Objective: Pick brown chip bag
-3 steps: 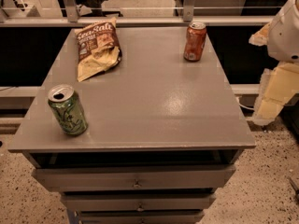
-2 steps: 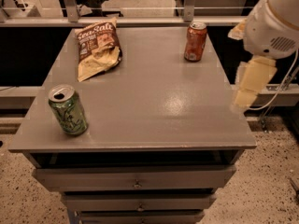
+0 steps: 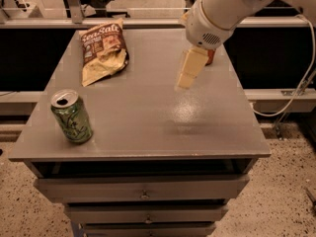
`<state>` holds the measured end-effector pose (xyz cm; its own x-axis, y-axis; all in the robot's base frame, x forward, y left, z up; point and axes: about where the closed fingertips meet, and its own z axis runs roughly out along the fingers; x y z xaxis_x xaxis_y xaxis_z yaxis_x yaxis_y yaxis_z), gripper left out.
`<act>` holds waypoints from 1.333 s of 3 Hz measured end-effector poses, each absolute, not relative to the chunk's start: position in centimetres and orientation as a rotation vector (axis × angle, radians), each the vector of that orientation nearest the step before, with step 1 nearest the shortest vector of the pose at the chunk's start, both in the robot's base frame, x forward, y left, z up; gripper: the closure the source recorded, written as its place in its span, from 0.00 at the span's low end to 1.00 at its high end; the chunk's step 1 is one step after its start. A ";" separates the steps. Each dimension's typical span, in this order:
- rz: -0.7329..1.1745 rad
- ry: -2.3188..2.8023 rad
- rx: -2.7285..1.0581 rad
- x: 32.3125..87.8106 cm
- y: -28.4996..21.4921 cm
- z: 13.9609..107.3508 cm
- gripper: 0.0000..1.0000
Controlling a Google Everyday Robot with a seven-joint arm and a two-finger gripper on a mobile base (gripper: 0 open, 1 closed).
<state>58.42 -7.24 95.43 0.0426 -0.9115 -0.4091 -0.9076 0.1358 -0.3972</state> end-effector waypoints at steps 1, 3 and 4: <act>-0.009 1.838 -1.746 58.4 -7.2 95.4 0.00; 0.004 1.600 -1.806 64.1 -2.2 95.8 0.00; 0.017 1.499 -1.819 67.9 1.6 95.8 0.00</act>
Offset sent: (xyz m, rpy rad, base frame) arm 0.0456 0.0288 -0.0010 0.0571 -0.0604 0.1456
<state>67.94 1.59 95.80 0.3091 -0.8330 -0.4590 -0.8431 -0.0167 -0.5375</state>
